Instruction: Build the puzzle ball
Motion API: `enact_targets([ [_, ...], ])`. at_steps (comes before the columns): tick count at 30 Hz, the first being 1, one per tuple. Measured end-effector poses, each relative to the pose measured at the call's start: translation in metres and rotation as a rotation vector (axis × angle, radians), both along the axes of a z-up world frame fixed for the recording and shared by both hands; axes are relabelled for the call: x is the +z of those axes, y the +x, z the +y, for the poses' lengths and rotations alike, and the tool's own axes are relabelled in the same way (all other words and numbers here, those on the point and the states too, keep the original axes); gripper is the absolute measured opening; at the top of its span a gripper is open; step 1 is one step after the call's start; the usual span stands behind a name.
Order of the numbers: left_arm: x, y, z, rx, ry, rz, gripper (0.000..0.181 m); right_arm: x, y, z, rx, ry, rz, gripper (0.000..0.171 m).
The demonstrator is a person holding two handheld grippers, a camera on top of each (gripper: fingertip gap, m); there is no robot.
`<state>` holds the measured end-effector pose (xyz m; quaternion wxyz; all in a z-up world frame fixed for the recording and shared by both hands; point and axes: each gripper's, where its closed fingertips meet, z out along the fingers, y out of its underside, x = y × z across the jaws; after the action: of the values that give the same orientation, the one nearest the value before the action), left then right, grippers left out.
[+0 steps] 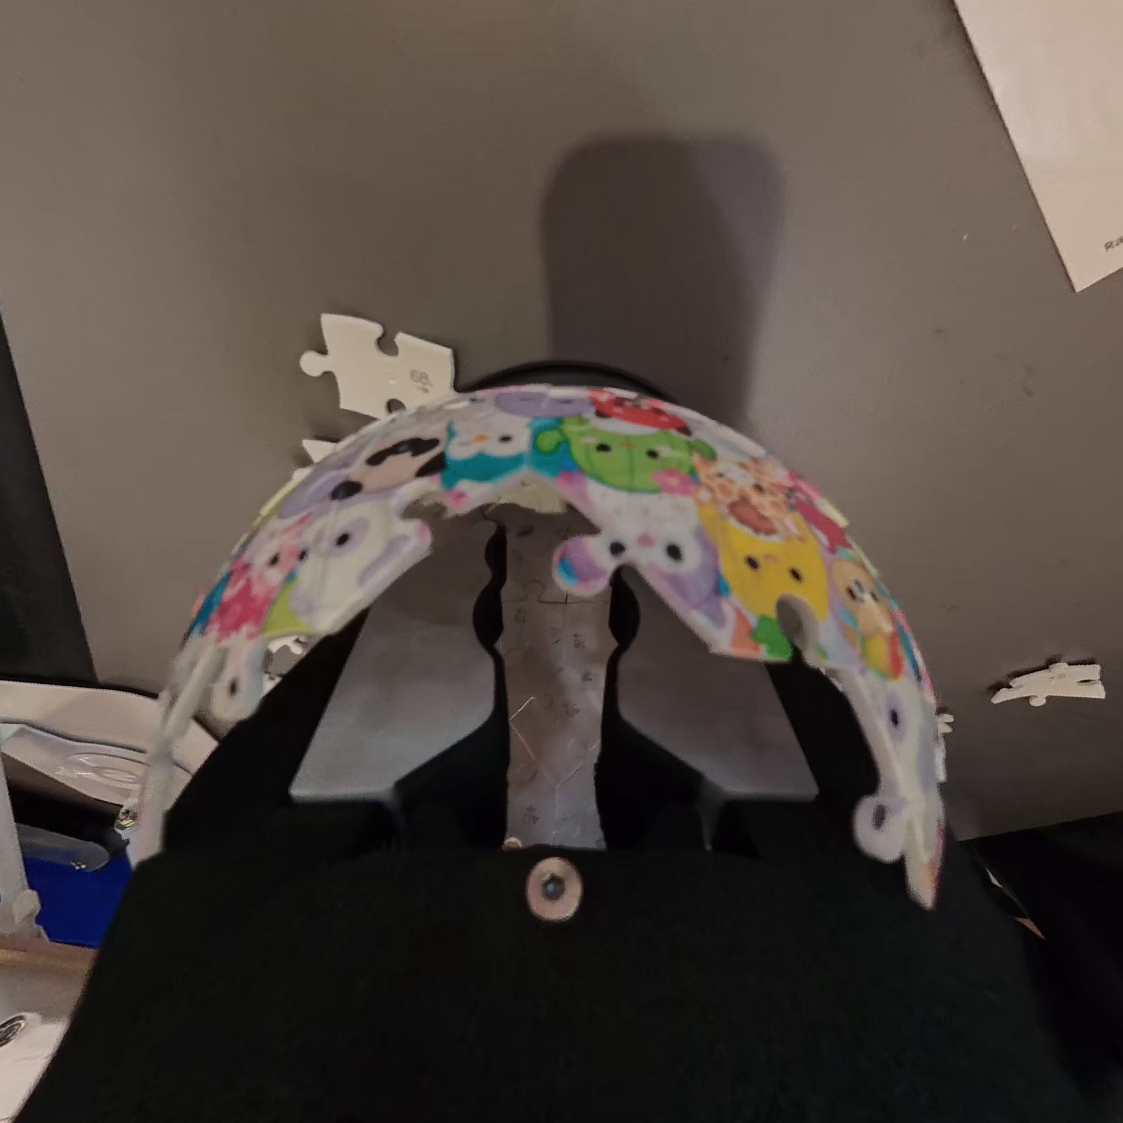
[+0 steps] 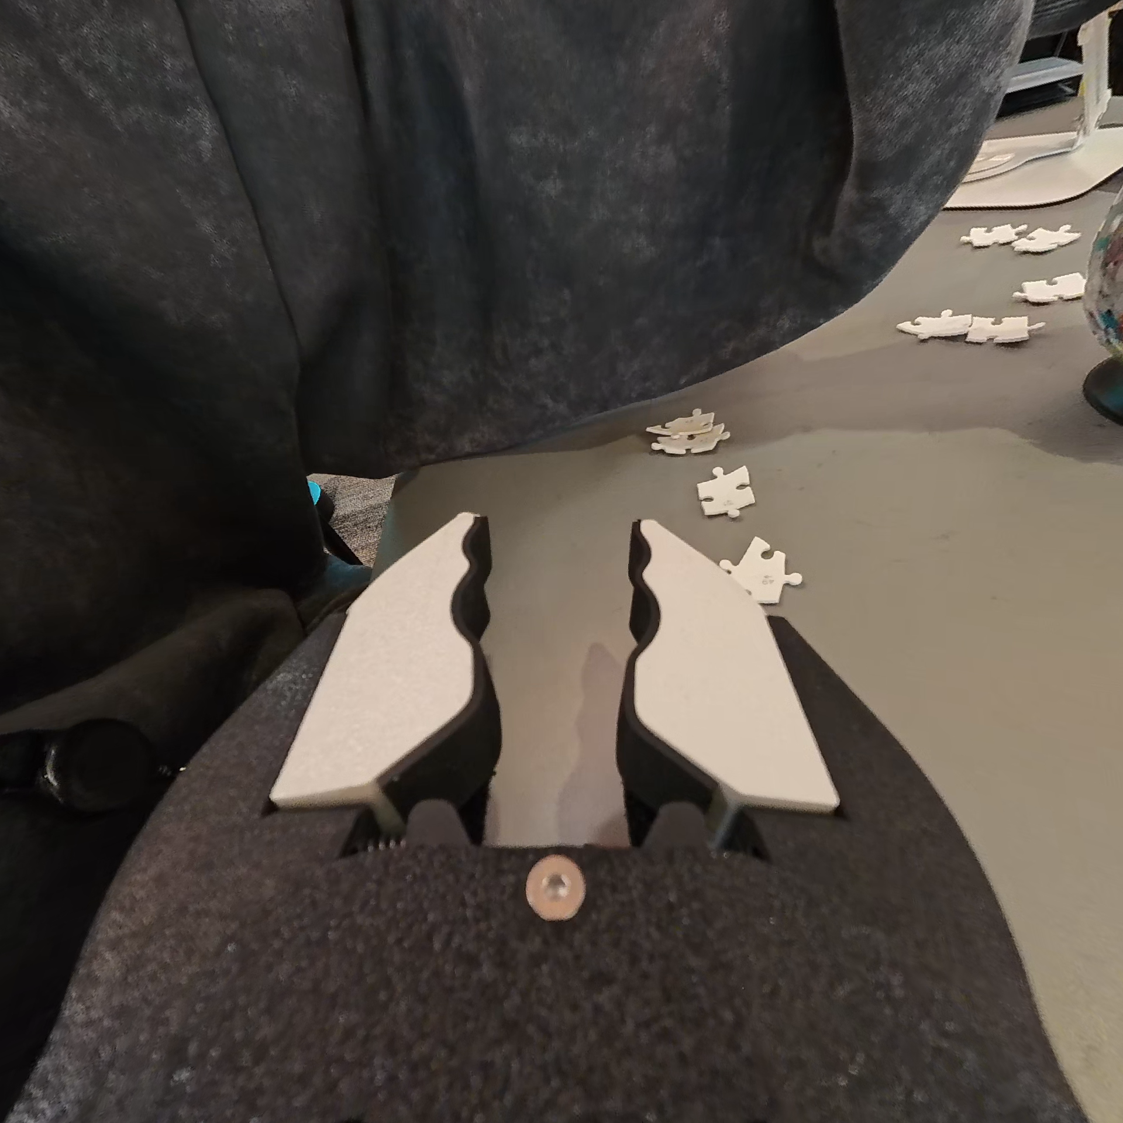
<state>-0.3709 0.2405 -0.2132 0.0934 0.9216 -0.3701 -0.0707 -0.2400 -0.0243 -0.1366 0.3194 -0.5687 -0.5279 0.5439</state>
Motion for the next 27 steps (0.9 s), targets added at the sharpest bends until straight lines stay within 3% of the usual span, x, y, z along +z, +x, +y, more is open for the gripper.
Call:
enact_targets([
  [6, 0.001, 0.001, -0.005, -0.024, -0.016, -0.011, 0.026, 0.000, 0.000, 0.000, 0.000, 0.001, 0.001, 0.044],
  [7, 0.001, 0.004, -0.007, -0.027, -0.024, -0.034, 0.009, 0.001, 0.000, 0.000, -0.001, 0.001, 0.001, 0.044],
  [8, 0.002, 0.005, -0.007, -0.028, -0.016, -0.045, 0.004, 0.001, 0.000, 0.000, -0.001, 0.001, 0.002, 0.044],
  [13, 0.004, 0.001, -0.007, -0.037, -0.014, -0.028, 0.007, 0.000, 0.000, 0.000, -0.001, 0.002, -0.001, 0.044],
  [16, 0.004, 0.000, -0.007, -0.030, -0.007, -0.018, 0.020, 0.000, 0.000, 0.000, -0.001, 0.003, -0.002, 0.044],
  [22, 0.002, -0.008, -0.006, -0.030, 0.010, 0.038, 0.027, 0.001, 0.001, 0.000, 0.001, 0.003, 0.000, 0.043],
  [27, 0.001, -0.007, -0.009, 0.006, -0.020, 0.027, 0.022, 0.001, 0.001, 0.000, 0.001, 0.005, 0.000, 0.043],
])
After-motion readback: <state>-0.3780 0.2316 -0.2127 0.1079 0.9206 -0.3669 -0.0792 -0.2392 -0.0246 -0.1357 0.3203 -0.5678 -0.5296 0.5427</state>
